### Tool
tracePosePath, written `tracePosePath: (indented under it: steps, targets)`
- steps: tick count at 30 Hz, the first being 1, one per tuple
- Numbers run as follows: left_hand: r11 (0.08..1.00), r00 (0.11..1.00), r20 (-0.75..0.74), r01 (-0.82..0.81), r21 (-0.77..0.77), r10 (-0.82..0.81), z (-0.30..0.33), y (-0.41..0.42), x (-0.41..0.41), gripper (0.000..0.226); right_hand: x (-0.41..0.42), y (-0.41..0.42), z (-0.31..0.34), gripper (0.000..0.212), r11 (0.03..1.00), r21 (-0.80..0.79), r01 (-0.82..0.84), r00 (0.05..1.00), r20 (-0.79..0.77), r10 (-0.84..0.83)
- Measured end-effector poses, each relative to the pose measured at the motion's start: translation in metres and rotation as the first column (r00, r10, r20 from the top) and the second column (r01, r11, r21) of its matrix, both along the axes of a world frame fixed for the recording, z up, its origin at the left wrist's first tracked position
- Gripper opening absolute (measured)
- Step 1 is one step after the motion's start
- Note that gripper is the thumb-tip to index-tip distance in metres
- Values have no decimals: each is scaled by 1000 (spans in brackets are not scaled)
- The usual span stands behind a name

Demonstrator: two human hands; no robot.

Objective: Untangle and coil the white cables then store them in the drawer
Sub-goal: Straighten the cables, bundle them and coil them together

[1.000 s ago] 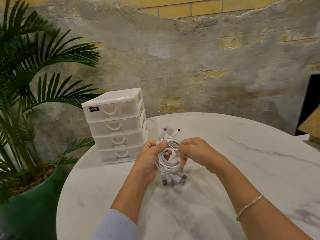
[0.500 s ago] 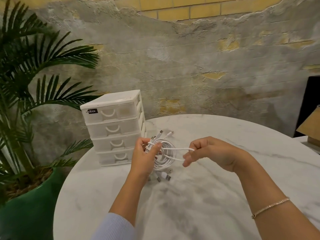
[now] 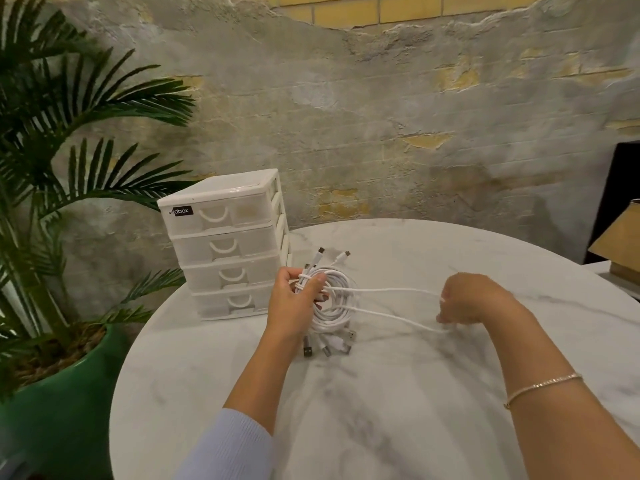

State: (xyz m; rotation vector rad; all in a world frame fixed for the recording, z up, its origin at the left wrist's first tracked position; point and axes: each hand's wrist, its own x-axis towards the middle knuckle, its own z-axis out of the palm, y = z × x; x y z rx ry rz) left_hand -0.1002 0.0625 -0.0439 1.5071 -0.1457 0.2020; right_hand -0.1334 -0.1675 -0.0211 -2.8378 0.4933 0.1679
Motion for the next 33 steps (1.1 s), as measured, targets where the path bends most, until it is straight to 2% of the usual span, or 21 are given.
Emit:
tracePosePath:
  steps: [3, 4, 6, 8, 10, 11, 13, 15, 19, 22, 24, 26, 29, 33]
  targets:
    - [997, 999, -39, -37, -74, 35, 0, 6, 3, 18, -6, 15, 0, 44, 978, 141, -154, 987, 69, 146]
    - [995, 998, -50, -36, -89, 32, 0, 6, 4, 19, -7, 24, 2, 47, 960, 182, -214, 972, 141, 190]
    - [994, 997, -69, -33, -102, 26, -1, 5, 4, 19, -11, 43, 10, 40, 910, 247, -333, 908, 344, 238]
    - [993, 997, -77, -39, -113, 30, -2, 2, 3, 19, -14, 62, 16, 30, 860, 261, -438, 804, 542, 245]
    - [992, 996, -80, -47, -119, 38, -3, 2, 4, 20, -18, 82, 19, 15, 854, 151, -499, 706, 642, 299]
    - [992, 996, -79, -49, -119, 40, -4, 3, 5, 20, -19, 91, 18, 9, 865, 76, -496, 701, 623, 347]
    - [991, 995, -82, -57, -117, 48, -5, 4, 6, 21, -15, 103, 10, 25, 893, -44, -448, 770, 489, 411]
    - [991, 994, -89, -70, -116, 60, -6, 4, 7, 21, -9, 107, 2, 31, 916, -60, -396, 832, 398, 385]
    - [991, 994, -87, -75, -108, 66, -6, 5, 7, 21, -2, 101, -2, 25, 930, -46, -364, 827, 444, 345]
    - [991, 991, -93, -101, -91, 92, -8, 8, 11, 21, 0, 82, 9, 21, 960, 8, -281, 821, 520, 236]
    - [987, 989, -98, -119, -108, 109, -7, 10, 13, 21, -1, 60, 18, 21, 989, 85, -124, 794, 605, 47]
    - [986, 989, -102, -119, -116, 107, -7, 10, 13, 21, -4, 37, 23, 21, 971, 226, 74, 711, 671, -211]
    - [991, 990, -102, -105, -77, 97, -8, 9, 12, 21, -8, 15, 21, 21, 866, 439, 238, 552, 673, -493]
    - [988, 989, -101, -120, -97, 110, -7, 11, 12, 21, -13, -6, 18, 25, 647, 702, 299, 361, 544, -757]
